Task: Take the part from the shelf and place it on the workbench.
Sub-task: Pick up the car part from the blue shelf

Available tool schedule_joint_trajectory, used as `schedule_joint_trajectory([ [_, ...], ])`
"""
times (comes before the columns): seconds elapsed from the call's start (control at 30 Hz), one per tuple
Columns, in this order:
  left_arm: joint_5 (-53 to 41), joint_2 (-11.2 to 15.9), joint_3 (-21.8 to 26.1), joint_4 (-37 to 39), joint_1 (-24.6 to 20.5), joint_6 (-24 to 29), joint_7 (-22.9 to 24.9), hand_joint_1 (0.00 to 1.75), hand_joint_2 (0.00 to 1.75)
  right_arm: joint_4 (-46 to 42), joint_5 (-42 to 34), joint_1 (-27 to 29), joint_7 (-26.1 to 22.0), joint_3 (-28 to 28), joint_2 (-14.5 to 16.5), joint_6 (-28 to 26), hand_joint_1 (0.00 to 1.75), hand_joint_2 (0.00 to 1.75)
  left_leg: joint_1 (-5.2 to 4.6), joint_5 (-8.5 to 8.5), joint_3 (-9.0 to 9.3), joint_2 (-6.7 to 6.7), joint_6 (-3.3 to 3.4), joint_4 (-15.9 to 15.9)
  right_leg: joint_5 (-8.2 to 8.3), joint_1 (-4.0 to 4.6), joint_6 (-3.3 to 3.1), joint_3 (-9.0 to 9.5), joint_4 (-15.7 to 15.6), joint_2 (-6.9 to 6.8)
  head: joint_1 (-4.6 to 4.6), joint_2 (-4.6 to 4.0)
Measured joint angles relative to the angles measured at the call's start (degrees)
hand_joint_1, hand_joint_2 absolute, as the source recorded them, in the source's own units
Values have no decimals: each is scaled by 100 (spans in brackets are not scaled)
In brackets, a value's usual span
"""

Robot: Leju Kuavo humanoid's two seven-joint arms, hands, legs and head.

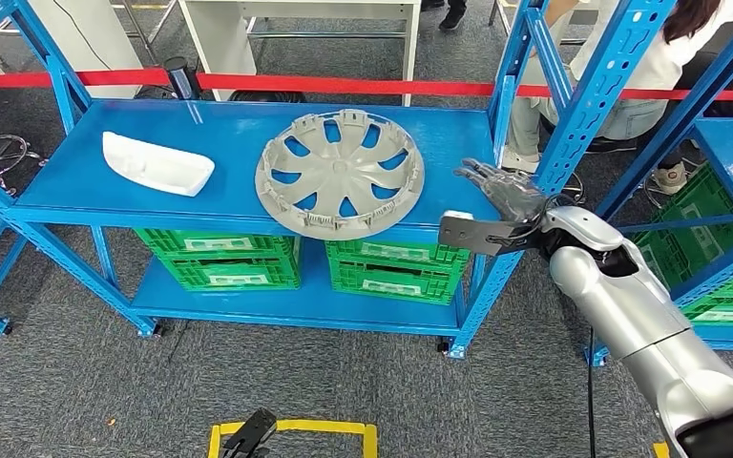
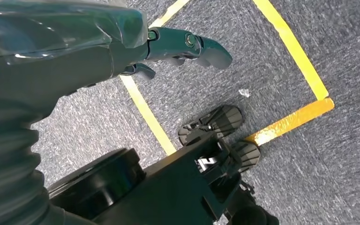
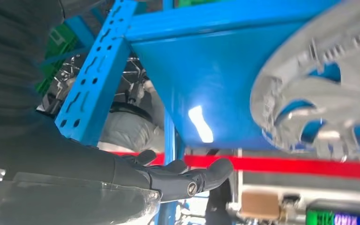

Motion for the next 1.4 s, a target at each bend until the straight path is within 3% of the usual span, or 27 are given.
schedule_joint_trajectory([
  [0.3, 1, -105, 20, 50, 32, 22, -4, 0, 175, 686, -404, -282, -373, 340, 334, 170, 0, 175, 5, 0, 0, 1, -1, 0, 0, 4, 0, 0, 1, 1, -1, 0],
  [0.87, -39, -110, 16, 123, 47, 81, -68, 0, 175, 787, -771, -468, -589, 839, 1108, 559, 0, 175, 5, 1, 1, 0, -1, -2, 0, 3, -1, -1, 1, 1, -1, 1],
  [1.4, 130, -111, 54, 185, 126, 97, -63, 0, 175, 1983, 728, -954, -193, 1953, 1498, 0, 0, 175, 4, 1, 0, 2, -2, -1, 0, 2, -1, -1, 1, 1, 0, -1],
])
